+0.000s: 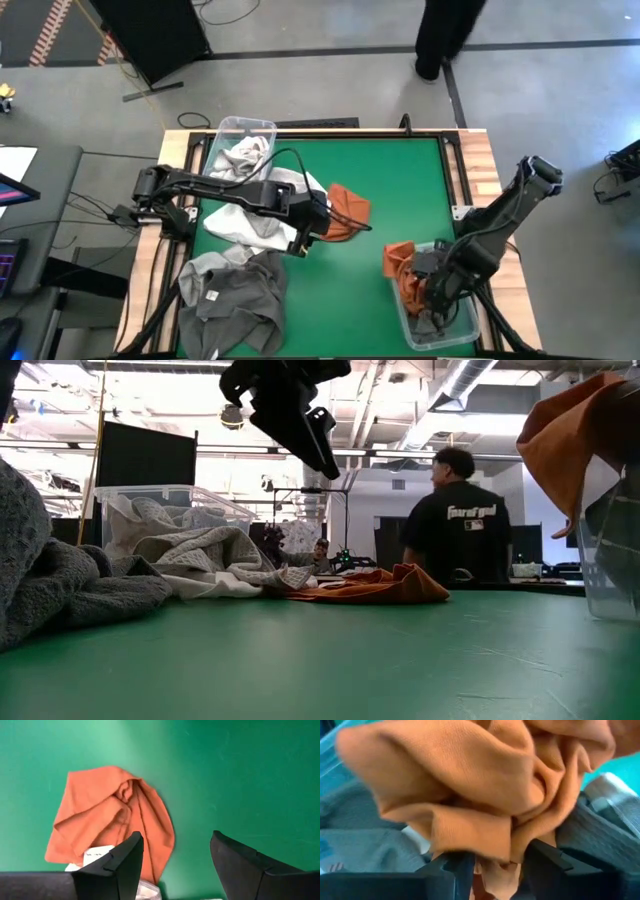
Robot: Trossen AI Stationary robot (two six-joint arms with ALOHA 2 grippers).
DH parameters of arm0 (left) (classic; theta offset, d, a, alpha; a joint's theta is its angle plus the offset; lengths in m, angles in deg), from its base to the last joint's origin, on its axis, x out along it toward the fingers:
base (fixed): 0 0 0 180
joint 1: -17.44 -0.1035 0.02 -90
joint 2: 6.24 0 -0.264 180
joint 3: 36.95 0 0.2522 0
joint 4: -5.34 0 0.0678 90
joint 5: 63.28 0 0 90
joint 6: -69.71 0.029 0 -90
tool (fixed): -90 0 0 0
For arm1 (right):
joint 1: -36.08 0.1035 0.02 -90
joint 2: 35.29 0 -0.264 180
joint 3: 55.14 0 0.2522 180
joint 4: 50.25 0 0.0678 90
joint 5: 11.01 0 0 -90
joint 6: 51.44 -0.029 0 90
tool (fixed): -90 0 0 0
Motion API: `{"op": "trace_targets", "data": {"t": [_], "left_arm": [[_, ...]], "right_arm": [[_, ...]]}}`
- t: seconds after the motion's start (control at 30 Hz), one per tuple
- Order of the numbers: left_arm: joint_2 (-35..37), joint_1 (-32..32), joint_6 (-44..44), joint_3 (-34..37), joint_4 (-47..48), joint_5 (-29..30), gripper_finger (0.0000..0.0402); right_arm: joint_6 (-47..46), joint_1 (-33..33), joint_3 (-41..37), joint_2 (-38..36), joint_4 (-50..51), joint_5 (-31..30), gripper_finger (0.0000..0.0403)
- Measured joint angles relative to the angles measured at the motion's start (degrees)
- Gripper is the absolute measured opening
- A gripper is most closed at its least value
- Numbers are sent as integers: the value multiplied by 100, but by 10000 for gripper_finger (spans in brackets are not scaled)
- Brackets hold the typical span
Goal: Sort towels by color in basket
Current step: Put the left orange towel into the bottom transparent bin
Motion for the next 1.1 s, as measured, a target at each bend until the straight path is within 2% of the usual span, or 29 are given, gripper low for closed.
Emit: {"op": "trace_targets", "data": {"t": [0.1, 0.33, 0.47, 0.63, 0.77, 0.9, 1.1], "left_arm": [[2, -11, 51, 28, -154, -4, 219], [2, -12, 68, 55, -284, -15, 219], [2, -12, 24, 55, -286, -16, 219], [2, -12, 20, 55, -332, -17, 219], [2, -12, 4, 55, -363, -17, 219], [2, -12, 4, 55, -363, -20, 219], [2, -12, -44, 55, -339, -20, 219]], "right_arm": [[-70, 73, 182, -66, 305, -130, 180], [-29, 178, 501, -325, 653, -951, 180], [72, 236, 532, -461, 426, -1540, 180], [702, 259, 532, -351, -300, -2459, 180], [943, 192, 524, 50, -322, -2462, 180], [672, 223, 226, 449, -429, -2434, 180], [-238, 476, -342, 1019, -437, -1596, 180]]}}
